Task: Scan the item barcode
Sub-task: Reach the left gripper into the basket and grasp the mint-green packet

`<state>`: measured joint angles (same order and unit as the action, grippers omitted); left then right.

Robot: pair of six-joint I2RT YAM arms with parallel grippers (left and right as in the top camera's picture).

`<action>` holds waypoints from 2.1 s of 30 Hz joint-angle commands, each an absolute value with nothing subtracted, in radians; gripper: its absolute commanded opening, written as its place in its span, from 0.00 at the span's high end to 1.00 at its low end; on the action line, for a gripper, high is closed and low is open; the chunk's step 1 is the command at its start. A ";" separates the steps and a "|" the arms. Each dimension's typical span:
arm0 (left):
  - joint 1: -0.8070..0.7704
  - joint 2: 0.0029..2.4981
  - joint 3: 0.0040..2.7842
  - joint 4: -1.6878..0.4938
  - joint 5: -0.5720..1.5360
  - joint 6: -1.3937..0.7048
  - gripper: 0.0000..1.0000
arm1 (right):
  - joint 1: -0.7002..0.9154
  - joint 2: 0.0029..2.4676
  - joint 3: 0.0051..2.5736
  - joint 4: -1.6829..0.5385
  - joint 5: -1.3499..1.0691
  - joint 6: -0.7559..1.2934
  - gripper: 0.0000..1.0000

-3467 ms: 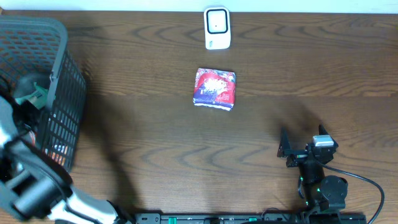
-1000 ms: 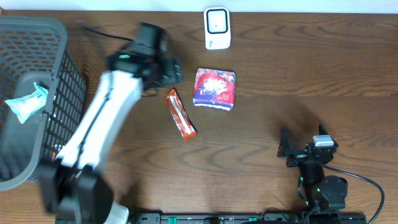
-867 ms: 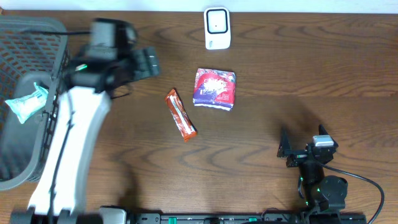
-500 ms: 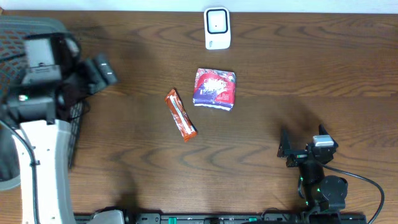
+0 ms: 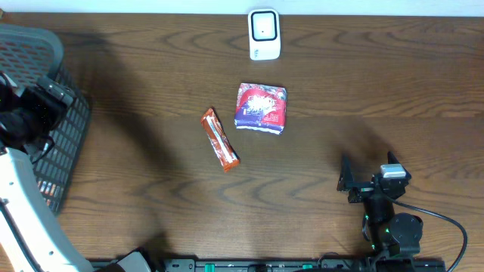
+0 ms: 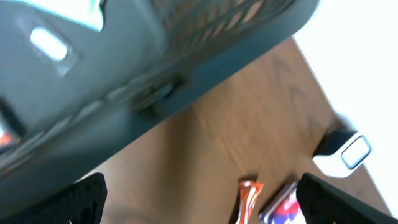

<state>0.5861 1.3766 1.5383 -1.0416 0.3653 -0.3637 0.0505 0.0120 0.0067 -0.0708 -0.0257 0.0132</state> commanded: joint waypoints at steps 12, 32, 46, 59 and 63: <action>0.628 1.559 1.543 -0.923 0.234 -0.383 0.02 | 0.046 0.007 0.006 -0.075 -0.020 0.003 0.01; 0.628 1.376 1.554 -0.999 -0.105 -0.513 0.38 | 0.046 0.007 0.006 -0.075 -0.020 0.003 0.01; 0.628 1.547 1.547 -1.034 -0.135 -0.556 0.81 | 0.046 0.007 0.006 -0.075 -0.020 0.002 0.01; 0.627 1.463 1.547 -1.168 0.096 -0.439 0.92 | 0.046 0.007 0.006 -0.075 -0.020 0.002 0.01; 0.627 1.434 1.547 -1.178 0.193 -0.366 0.92 | 0.046 0.007 0.006 -0.075 -0.020 0.002 0.01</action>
